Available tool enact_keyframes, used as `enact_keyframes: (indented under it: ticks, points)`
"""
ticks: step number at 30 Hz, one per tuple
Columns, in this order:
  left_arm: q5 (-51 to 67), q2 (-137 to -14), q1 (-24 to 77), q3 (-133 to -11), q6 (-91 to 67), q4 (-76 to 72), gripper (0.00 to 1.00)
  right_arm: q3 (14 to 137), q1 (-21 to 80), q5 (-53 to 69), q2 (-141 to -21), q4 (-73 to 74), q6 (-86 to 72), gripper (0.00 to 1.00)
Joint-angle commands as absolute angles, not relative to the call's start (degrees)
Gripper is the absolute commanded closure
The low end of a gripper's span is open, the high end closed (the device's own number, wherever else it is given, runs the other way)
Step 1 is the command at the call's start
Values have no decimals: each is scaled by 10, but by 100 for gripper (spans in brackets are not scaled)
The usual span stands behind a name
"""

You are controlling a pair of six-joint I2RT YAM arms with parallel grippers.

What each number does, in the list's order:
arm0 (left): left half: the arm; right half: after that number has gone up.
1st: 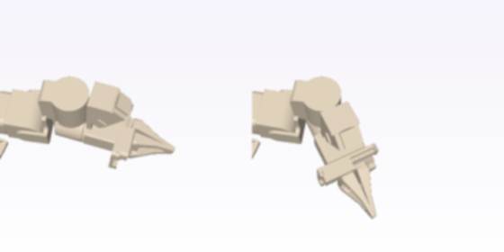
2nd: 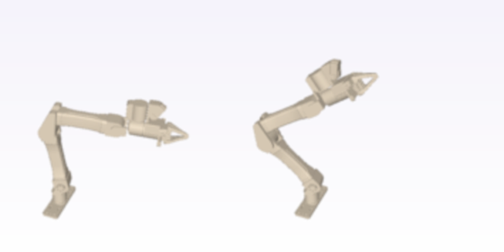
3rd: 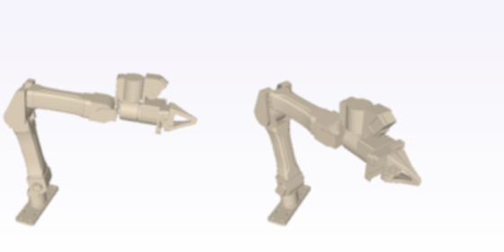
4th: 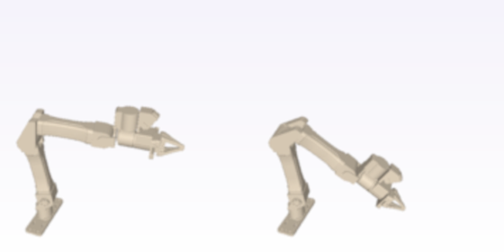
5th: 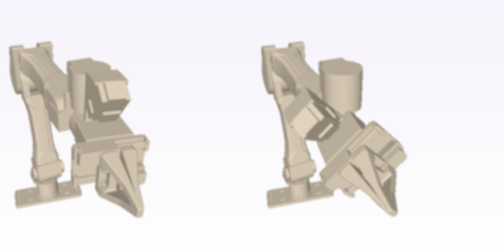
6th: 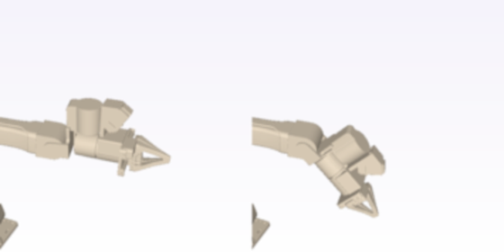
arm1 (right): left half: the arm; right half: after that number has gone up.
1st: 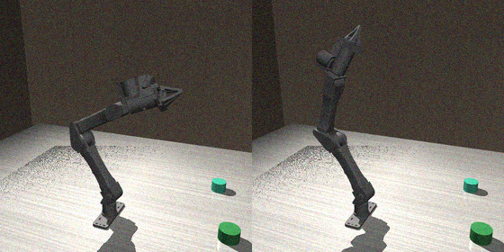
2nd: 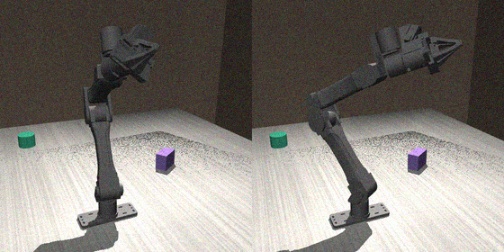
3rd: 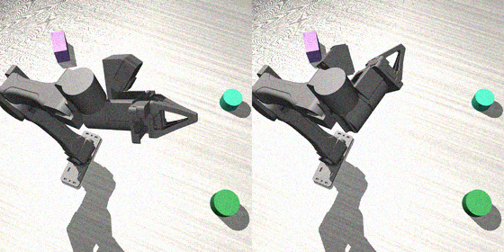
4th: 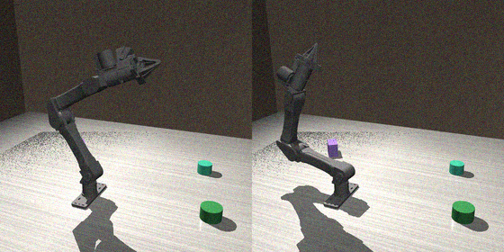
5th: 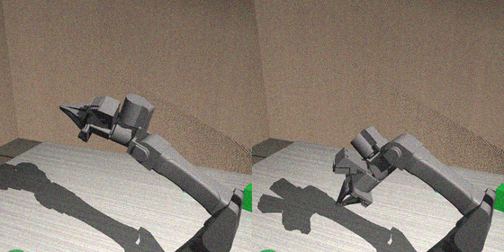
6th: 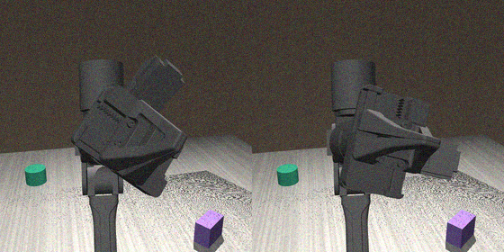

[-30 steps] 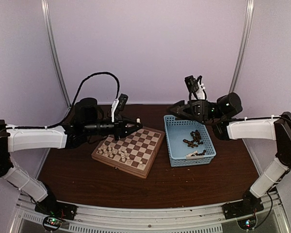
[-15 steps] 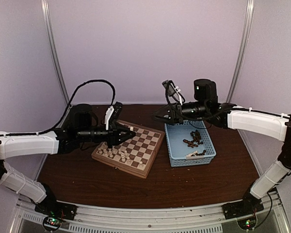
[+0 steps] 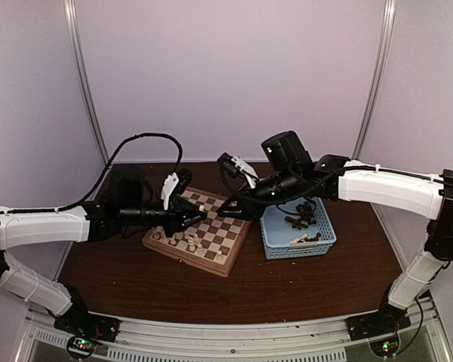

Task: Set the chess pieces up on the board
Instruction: Place the chess piece on the chessboard.

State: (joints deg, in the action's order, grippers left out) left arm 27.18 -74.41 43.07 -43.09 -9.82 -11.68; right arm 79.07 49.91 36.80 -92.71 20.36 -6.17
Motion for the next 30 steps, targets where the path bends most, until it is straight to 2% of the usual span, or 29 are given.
enact_keyframes:
  ticks: [1, 13, 30]
  points:
    - [256, -745, 433, -432, -69, -119, 96, 819, 516, 302, -957, 219, -84, 66]
    - [254, -769, 443, -441, -52, -130, 96, 769, 526, 268, -966, 68, -248, 65]
    - [254, -788, 449, -465, -48, -122, 96, 802, 541, 306, -997, 112, -221, 64]
